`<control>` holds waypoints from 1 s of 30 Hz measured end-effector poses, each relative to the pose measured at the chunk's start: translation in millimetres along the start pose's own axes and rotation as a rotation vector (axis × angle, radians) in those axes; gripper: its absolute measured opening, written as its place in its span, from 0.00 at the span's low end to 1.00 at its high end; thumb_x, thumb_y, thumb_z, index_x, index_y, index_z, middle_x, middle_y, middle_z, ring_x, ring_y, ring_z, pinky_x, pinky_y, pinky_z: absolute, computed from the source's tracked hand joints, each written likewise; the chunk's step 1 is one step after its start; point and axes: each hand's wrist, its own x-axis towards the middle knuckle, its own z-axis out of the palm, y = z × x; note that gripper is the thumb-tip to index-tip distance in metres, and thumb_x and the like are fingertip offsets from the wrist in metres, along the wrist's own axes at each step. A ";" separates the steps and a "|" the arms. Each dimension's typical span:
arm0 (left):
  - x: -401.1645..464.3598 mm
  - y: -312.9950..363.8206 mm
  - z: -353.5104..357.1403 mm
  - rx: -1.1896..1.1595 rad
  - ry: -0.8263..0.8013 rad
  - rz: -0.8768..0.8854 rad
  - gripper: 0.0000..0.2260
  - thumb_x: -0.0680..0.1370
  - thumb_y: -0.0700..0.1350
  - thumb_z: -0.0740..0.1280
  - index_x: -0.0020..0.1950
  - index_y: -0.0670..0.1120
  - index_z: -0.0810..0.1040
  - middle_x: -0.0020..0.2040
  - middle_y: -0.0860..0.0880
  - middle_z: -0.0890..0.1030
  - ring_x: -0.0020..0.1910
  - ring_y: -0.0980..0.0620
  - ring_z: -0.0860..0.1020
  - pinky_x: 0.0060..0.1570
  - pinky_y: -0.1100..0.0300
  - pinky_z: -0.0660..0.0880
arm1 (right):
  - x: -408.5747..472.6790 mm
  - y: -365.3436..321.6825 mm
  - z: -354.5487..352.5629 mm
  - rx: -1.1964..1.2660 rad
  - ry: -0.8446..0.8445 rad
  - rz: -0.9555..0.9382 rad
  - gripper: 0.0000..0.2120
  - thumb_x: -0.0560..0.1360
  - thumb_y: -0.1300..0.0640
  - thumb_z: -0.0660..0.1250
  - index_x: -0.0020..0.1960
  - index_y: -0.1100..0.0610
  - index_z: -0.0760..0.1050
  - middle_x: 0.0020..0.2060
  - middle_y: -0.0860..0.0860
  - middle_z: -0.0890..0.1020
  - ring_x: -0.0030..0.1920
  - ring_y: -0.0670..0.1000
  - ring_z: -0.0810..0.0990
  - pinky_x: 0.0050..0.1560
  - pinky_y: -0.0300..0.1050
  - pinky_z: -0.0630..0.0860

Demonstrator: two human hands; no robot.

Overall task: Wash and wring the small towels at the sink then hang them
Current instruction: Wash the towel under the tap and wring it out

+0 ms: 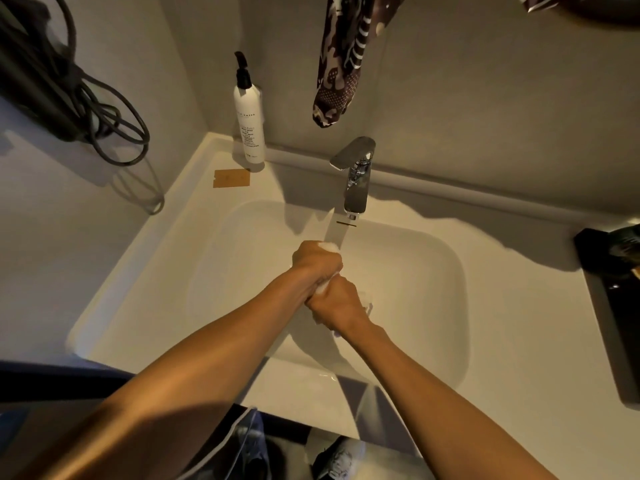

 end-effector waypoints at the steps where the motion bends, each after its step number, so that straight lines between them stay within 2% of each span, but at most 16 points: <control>1: 0.3 -2.9 0.7 -0.019 0.025 -0.022 0.08 0.66 0.36 0.67 0.32 0.48 0.74 0.34 0.49 0.78 0.39 0.46 0.79 0.34 0.64 0.72 | -0.3 1.7 2.7 -0.023 0.006 -0.010 0.08 0.74 0.60 0.64 0.36 0.56 0.75 0.31 0.55 0.81 0.29 0.53 0.79 0.24 0.39 0.75; 2: 1.4 -7.1 1.5 -0.038 0.051 -0.039 0.08 0.66 0.36 0.66 0.31 0.48 0.74 0.34 0.49 0.78 0.38 0.46 0.78 0.34 0.64 0.72 | -1.8 3.2 5.6 -0.043 0.017 -0.022 0.05 0.74 0.60 0.64 0.42 0.59 0.77 0.37 0.58 0.84 0.36 0.56 0.82 0.32 0.43 0.79; 4: 3.2 -18.1 2.0 -0.086 0.100 -0.071 0.09 0.67 0.36 0.66 0.29 0.48 0.74 0.33 0.48 0.79 0.34 0.49 0.78 0.31 0.65 0.71 | -4.6 6.8 12.5 -0.093 0.032 -0.062 0.09 0.74 0.61 0.64 0.52 0.62 0.79 0.46 0.60 0.85 0.45 0.59 0.83 0.43 0.49 0.80; 6: 2.6 -28.9 2.4 -0.128 0.136 -0.099 0.09 0.68 0.36 0.66 0.29 0.48 0.75 0.36 0.46 0.82 0.32 0.50 0.77 0.33 0.64 0.72 | -7.7 9.9 16.9 -0.170 0.004 -0.100 0.12 0.74 0.61 0.64 0.56 0.62 0.77 0.50 0.60 0.84 0.49 0.59 0.83 0.47 0.50 0.80; 8: 2.1 -36.2 1.5 -0.136 0.115 -0.108 0.07 0.68 0.37 0.67 0.32 0.48 0.77 0.43 0.44 0.85 0.38 0.46 0.81 0.39 0.60 0.76 | -8.6 11.4 17.3 -0.227 -0.023 -0.111 0.13 0.74 0.62 0.64 0.57 0.62 0.77 0.51 0.60 0.84 0.50 0.60 0.83 0.49 0.51 0.80; 11: -0.1 -39.8 -2.1 -0.352 -0.061 -0.115 0.06 0.66 0.46 0.77 0.38 0.48 0.81 0.48 0.42 0.86 0.47 0.42 0.84 0.53 0.48 0.81 | -9.0 11.5 6.4 -0.272 -0.065 -0.071 0.15 0.73 0.64 0.65 0.59 0.61 0.75 0.53 0.60 0.83 0.52 0.59 0.82 0.48 0.47 0.78; 14: -8.1 -32.9 -11.5 -0.535 -0.258 -0.188 0.27 0.60 0.63 0.79 0.48 0.44 0.83 0.47 0.43 0.87 0.47 0.44 0.85 0.55 0.47 0.81 | -16.7 3.7 -12.3 -0.273 -0.111 -0.041 0.19 0.70 0.59 0.71 0.60 0.56 0.73 0.50 0.56 0.84 0.43 0.55 0.81 0.37 0.41 0.73; 15: -9.8 -29.5 -12.4 -0.538 -0.286 -0.176 0.28 0.62 0.63 0.78 0.52 0.43 0.83 0.48 0.44 0.87 0.47 0.44 0.85 0.55 0.48 0.80 | -21.4 4.4 -19.5 -0.173 -0.151 -0.046 0.22 0.68 0.55 0.75 0.59 0.53 0.71 0.47 0.54 0.84 0.39 0.51 0.82 0.32 0.40 0.74; 17: -11.2 -21.3 -15.8 -0.590 -0.293 -0.123 0.20 0.71 0.53 0.74 0.56 0.41 0.79 0.47 0.43 0.88 0.45 0.44 0.86 0.51 0.49 0.81 | -33.1 9.5 -34.7 0.253 -0.272 -0.021 0.28 0.64 0.45 0.78 0.59 0.50 0.71 0.44 0.51 0.85 0.34 0.46 0.83 0.27 0.38 0.74; 19: -11.3 -13.8 -23.4 -0.682 -0.271 -0.088 0.11 0.74 0.42 0.68 0.53 0.37 0.76 0.43 0.39 0.87 0.40 0.42 0.86 0.47 0.45 0.81 | -42.3 18.3 -45.3 0.894 -0.362 0.114 0.29 0.63 0.38 0.77 0.59 0.51 0.79 0.48 0.54 0.87 0.42 0.49 0.86 0.35 0.44 0.80; 21: -14.2 -8.5 -26.3 -0.725 -0.256 -0.024 0.08 0.74 0.39 0.66 0.51 0.36 0.75 0.37 0.38 0.86 0.37 0.40 0.86 0.41 0.47 0.82 | -43.7 26.5 -44.0 1.412 -0.428 0.352 0.34 0.65 0.31 0.71 0.59 0.56 0.83 0.55 0.58 0.85 0.52 0.58 0.85 0.48 0.54 0.81; 23: -20.5 -5.0 -22.3 -0.700 -0.271 0.054 0.05 0.76 0.40 0.67 0.47 0.38 0.76 0.34 0.40 0.85 0.36 0.42 0.85 0.37 0.51 0.82 | -42.2 28.8 -31.1 1.591 -0.533 0.484 0.42 0.65 0.26 0.66 0.64 0.58 0.79 0.58 0.61 0.82 0.54 0.64 0.81 0.57 0.63 0.77; 25: -25.5 -4.9 -18.0 -0.602 -0.316 0.134 0.07 0.77 0.42 0.68 0.39 0.42 0.78 0.34 0.41 0.85 0.38 0.43 0.85 0.36 0.56 0.81 | -42.7 21.1 -18.7 1.649 -0.644 0.466 0.44 0.62 0.24 0.68 0.60 0.61 0.80 0.51 0.62 0.83 0.51 0.66 0.82 0.55 0.64 0.78; 27: -27.6 -1.4 -19.7 -0.473 -0.417 0.210 0.10 0.77 0.45 0.68 0.37 0.44 0.77 0.37 0.41 0.86 0.44 0.42 0.85 0.41 0.55 0.81 | -44.6 15.8 -16.7 1.744 -0.709 0.362 0.40 0.57 0.31 0.77 0.54 0.62 0.83 0.46 0.62 0.84 0.46 0.63 0.85 0.44 0.57 0.83; 29: -28.2 6.6 -28.2 -0.379 -0.547 0.265 0.10 0.78 0.45 0.69 0.39 0.43 0.76 0.39 0.40 0.85 0.50 0.39 0.85 0.53 0.44 0.80 | -45.2 15.6 -21.7 1.849 -0.808 0.270 0.37 0.57 0.48 0.85 0.60 0.63 0.78 0.46 0.64 0.84 0.37 0.60 0.85 0.28 0.47 0.82; 30: -28.6 13.1 -33.8 -0.328 -0.593 0.292 0.09 0.77 0.46 0.69 0.40 0.42 0.76 0.39 0.41 0.85 0.53 0.36 0.84 0.56 0.38 0.77 | -45.1 13.3 -26.4 1.882 -0.881 0.237 0.35 0.61 0.58 0.83 0.63 0.64 0.72 0.44 0.66 0.84 0.32 0.57 0.84 0.21 0.42 0.79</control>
